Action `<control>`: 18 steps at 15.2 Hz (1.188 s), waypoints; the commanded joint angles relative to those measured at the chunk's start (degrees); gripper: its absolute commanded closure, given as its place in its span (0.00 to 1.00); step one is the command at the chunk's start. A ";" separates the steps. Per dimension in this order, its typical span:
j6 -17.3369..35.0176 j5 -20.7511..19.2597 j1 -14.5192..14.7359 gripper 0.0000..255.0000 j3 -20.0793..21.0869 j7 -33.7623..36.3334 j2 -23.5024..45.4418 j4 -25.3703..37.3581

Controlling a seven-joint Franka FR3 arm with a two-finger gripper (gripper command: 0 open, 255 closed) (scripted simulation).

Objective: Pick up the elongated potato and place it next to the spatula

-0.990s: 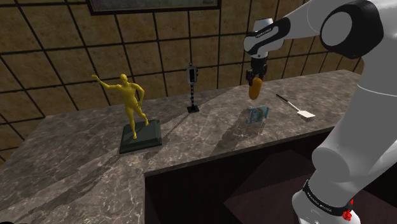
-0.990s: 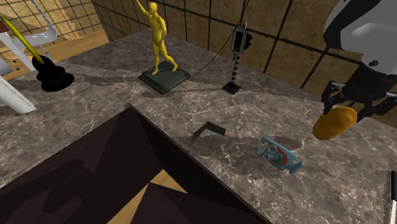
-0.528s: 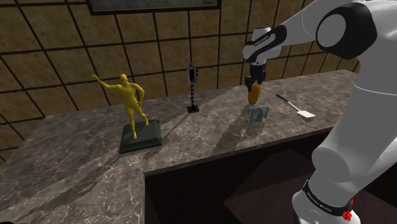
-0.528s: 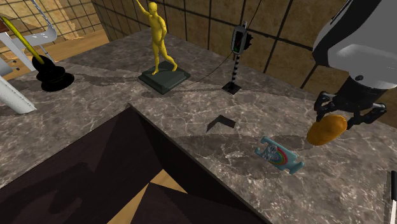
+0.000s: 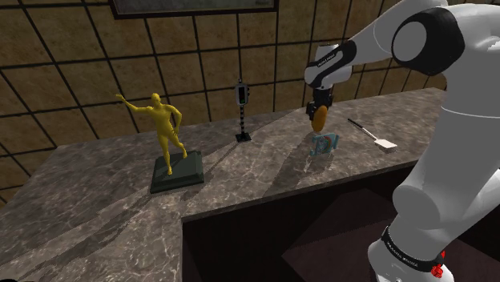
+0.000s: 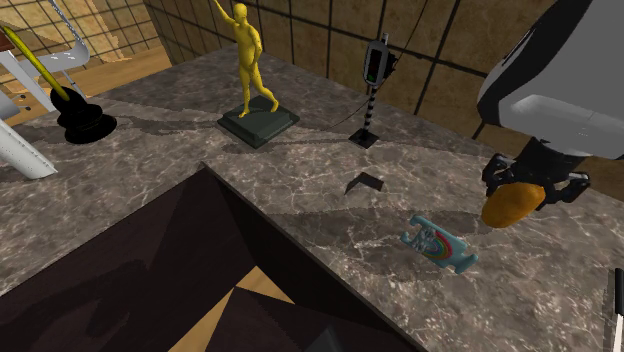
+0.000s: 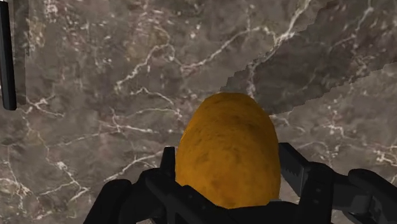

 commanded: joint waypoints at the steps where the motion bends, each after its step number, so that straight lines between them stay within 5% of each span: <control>1: 1.26 -0.08 -0.13 1.00 -0.12 0.16 1.11 -1.21; 9: 1.60 -0.08 -0.19 1.00 -0.06 0.18 1.31 -1.35; 10: 1.52 -0.05 -0.28 0.00 -0.10 0.03 1.31 -1.25; 15: 1.60 -0.08 -0.19 0.00 -0.06 0.19 1.31 -1.35; 18: -3.49 -0.35 0.16 0.00 0.00 0.38 -1.76 0.67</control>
